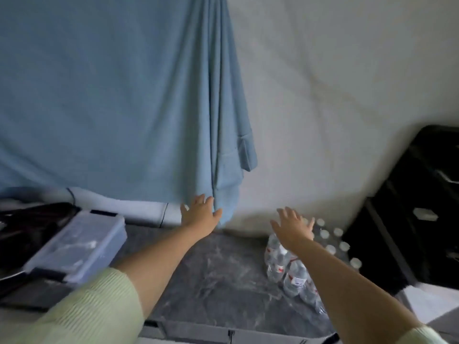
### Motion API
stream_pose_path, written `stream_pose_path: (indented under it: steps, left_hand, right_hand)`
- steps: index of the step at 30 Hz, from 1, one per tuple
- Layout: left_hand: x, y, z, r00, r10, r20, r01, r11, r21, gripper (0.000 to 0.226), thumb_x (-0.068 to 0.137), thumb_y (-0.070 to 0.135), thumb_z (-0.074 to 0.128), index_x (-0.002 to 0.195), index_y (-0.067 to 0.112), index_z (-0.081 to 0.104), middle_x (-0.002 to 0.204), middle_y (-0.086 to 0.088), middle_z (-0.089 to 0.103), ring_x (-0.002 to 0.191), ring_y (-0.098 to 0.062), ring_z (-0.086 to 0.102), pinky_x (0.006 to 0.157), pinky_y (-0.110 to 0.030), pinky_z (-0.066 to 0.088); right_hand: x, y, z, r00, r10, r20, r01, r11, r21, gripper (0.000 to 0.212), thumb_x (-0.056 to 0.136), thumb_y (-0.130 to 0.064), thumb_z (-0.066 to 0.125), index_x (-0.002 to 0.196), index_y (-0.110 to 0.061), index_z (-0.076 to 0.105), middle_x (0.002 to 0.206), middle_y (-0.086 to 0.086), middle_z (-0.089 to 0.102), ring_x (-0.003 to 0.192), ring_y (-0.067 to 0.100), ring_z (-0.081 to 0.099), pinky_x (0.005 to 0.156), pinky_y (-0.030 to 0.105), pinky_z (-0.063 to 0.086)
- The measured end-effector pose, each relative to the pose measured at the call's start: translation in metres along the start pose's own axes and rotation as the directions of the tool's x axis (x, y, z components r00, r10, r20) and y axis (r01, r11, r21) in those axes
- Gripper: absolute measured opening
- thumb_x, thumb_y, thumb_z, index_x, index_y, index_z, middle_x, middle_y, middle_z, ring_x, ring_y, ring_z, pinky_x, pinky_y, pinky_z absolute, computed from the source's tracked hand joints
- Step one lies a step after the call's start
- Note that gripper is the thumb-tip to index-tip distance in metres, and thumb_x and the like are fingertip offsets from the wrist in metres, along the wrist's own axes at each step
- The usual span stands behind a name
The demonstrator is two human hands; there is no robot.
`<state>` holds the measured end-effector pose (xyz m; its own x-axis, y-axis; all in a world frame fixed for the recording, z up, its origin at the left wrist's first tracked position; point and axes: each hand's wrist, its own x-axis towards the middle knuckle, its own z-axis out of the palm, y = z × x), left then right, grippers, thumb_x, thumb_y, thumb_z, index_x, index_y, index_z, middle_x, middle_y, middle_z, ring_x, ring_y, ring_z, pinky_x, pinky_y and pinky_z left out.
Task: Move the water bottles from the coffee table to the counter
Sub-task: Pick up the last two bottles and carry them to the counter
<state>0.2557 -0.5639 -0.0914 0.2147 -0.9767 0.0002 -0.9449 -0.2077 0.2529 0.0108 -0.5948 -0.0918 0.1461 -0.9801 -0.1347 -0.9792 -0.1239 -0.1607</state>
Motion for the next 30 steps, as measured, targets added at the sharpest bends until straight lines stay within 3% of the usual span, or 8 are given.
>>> stream_pose_path:
  steps: [6,10,16,19,26,30]
  left_hand:
    - [-0.092,-0.119,-0.038,0.968,-0.231,-0.102,0.234,0.972,0.014,0.052,0.097,0.048,0.037,0.140,0.020,0.040,0.150,-0.006,0.035,0.139,-0.025,0.029,0.110,-0.054,0.023]
    - [-0.189,-0.209,-0.055,0.887,-0.448,-0.112,0.451,0.893,0.002,0.054,0.096,0.050,0.039,0.141,0.021,0.039,0.149,-0.006,0.037,0.138,-0.027,0.032,0.111,-0.053,0.025]
    - [-0.335,-0.321,-0.087,0.666,-0.727,-0.165,0.723,0.684,-0.096,0.050,0.095,0.047,0.039,0.139,0.024,0.040,0.149,-0.003,0.036,0.138,-0.022,0.029,0.109,-0.049,0.024]
    - [-0.403,-0.356,-0.099,0.546,-0.819,-0.175,0.809,0.570,-0.143,0.046,0.095,0.047,0.040,0.137,0.027,0.042,0.149,-0.002,0.035,0.139,-0.022,0.028,0.111,-0.053,0.021]
    - [-0.496,-0.404,-0.098,0.320,-0.932,-0.168,0.907,0.353,-0.231,0.054,0.097,0.050,0.038,0.143,0.022,0.036,0.152,-0.003,0.032,0.141,-0.023,0.026,0.113,-0.052,0.019]
    - [-0.516,-0.430,-0.095,0.251,-0.953,-0.167,0.920,0.289,-0.266,0.054,0.097,0.050,0.039,0.142,0.021,0.038,0.151,-0.004,0.033,0.141,-0.024,0.027,0.112,-0.054,0.018]
  right_hand:
    - [-0.027,-0.119,0.017,0.963,-0.266,0.044,0.267,0.964,-0.013,0.051,0.103,-0.043,0.024,0.150,-0.026,0.020,0.161,-0.002,0.012,0.148,0.017,0.008,0.115,0.064,0.003]
    - [-0.075,-0.213,0.049,0.880,-0.464,0.100,0.471,0.880,-0.055,0.049,0.102,-0.043,0.025,0.148,-0.026,0.024,0.159,-0.002,0.017,0.147,0.016,0.012,0.115,0.064,0.004]
    - [-0.167,-0.351,0.089,0.684,-0.708,0.176,0.727,0.681,-0.086,0.052,0.102,-0.042,0.027,0.151,-0.026,0.020,0.159,-0.001,0.017,0.147,0.019,0.014,0.115,0.063,0.005]
    - [-0.214,-0.409,0.107,0.542,-0.816,0.200,0.839,0.538,-0.083,0.052,0.103,-0.045,0.023,0.151,-0.027,0.018,0.160,-0.003,0.014,0.148,0.016,0.010,0.115,0.061,0.005]
    - [-0.287,-0.508,0.140,0.270,-0.939,0.212,0.962,0.257,-0.088,0.050,0.101,-0.047,0.028,0.146,-0.024,0.032,0.156,0.000,0.026,0.145,0.018,0.019,0.114,0.063,0.011]
    - [-0.296,-0.558,0.161,0.176,-0.956,0.234,0.984,0.172,-0.036,0.051,0.101,-0.047,0.028,0.147,-0.025,0.030,0.157,0.000,0.025,0.147,0.018,0.016,0.114,0.064,0.006]
